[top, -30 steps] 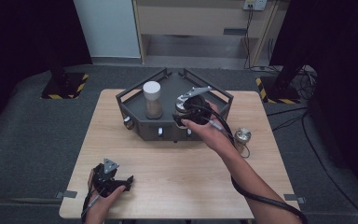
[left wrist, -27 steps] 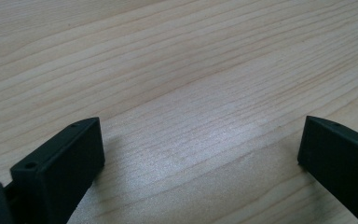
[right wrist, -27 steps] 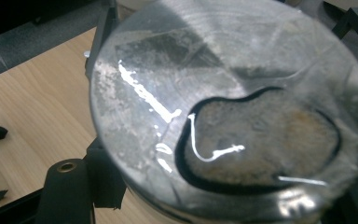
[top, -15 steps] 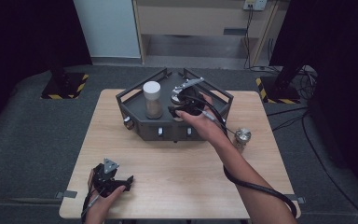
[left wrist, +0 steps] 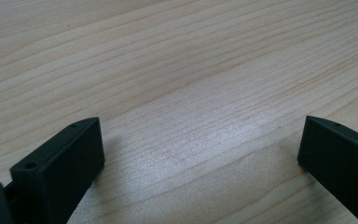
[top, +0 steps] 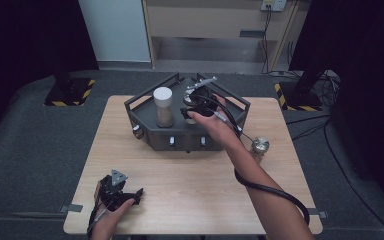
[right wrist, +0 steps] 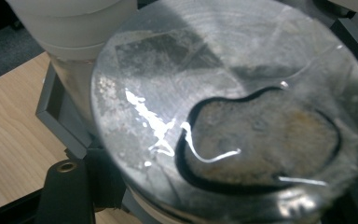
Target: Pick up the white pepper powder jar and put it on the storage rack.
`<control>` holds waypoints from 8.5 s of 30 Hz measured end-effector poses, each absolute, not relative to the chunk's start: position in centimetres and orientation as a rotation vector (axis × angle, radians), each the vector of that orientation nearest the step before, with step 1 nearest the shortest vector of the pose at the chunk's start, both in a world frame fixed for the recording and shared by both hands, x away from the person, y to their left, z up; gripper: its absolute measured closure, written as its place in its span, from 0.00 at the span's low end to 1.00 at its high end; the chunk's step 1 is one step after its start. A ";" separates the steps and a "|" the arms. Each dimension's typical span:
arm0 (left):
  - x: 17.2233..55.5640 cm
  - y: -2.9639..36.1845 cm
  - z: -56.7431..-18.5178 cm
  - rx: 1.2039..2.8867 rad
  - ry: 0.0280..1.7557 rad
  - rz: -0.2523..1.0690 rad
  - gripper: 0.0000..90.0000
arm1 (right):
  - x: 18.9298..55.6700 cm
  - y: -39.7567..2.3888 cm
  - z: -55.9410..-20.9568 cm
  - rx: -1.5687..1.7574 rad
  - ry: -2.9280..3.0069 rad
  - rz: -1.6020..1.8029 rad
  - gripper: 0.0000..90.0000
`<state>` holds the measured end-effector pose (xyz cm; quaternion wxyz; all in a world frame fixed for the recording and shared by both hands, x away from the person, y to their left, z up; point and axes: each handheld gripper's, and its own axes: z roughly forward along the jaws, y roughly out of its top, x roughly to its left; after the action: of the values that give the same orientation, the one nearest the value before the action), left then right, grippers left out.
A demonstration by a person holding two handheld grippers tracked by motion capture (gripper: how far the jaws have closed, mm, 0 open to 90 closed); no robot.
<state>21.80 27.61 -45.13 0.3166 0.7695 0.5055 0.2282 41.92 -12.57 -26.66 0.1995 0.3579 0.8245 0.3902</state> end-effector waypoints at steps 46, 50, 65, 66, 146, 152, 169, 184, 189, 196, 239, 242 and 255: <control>21.9 27.6 -45.1 2.029 1.326 0.599 0.00 | 44.3 -11.7 -29.2 1.064 2.308 1.075 0.34; 21.9 27.6 -45.1 2.029 1.326 0.600 0.00 | 44.4 -11.7 -29.4 1.066 2.309 1.075 0.34; 21.9 27.6 -45.1 2.030 1.326 0.599 0.00 | 44.7 -11.9 -30.0 1.088 2.311 1.081 0.34; 21.9 27.6 -45.1 2.030 1.326 0.599 0.00 | 44.8 -12.0 -30.0 1.092 2.313 1.085 0.34; 21.9 27.7 -45.1 2.028 1.325 0.599 0.00 | 36.6 -22.6 -28.6 0.998 2.265 1.173 0.04; 21.9 27.7 -45.1 2.028 1.325 0.599 0.00 | 36.3 -23.4 -28.7 0.992 2.275 1.157 0.04; 21.9 27.7 -45.1 2.027 1.326 0.599 0.00 | 34.6 -27.3 -29.9 1.029 2.252 1.169 0.04; 21.9 27.6 -45.1 2.027 1.327 0.601 0.00 | 33.3 -29.3 -30.3 1.057 2.238 1.151 0.04; 21.9 27.6 -45.1 2.026 1.328 0.601 0.00 | 32.8 -30.2 -30.7 1.067 2.236 1.136 0.04; 21.9 27.6 -45.1 2.026 1.327 0.601 0.00 | 32.0 -31.6 -30.8 1.087 2.218 1.136 0.04; 21.8 27.5 -45.1 2.025 1.332 0.604 0.00 | 30.0 -35.8 -34.9 1.216 2.175 1.050 0.04; 21.8 27.5 -45.1 2.025 1.332 0.604 0.00 | 30.1 -36.0 -35.3 1.222 2.178 1.043 0.04; 21.8 27.5 -45.1 2.025 1.331 0.604 0.00 | 29.9 -36.5 -37.1 1.251 2.169 1.023 0.04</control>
<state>21.79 27.53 -45.14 0.3165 0.7691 0.5057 0.2293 29.94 -36.51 -37.08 0.2165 0.4516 0.7829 0.3691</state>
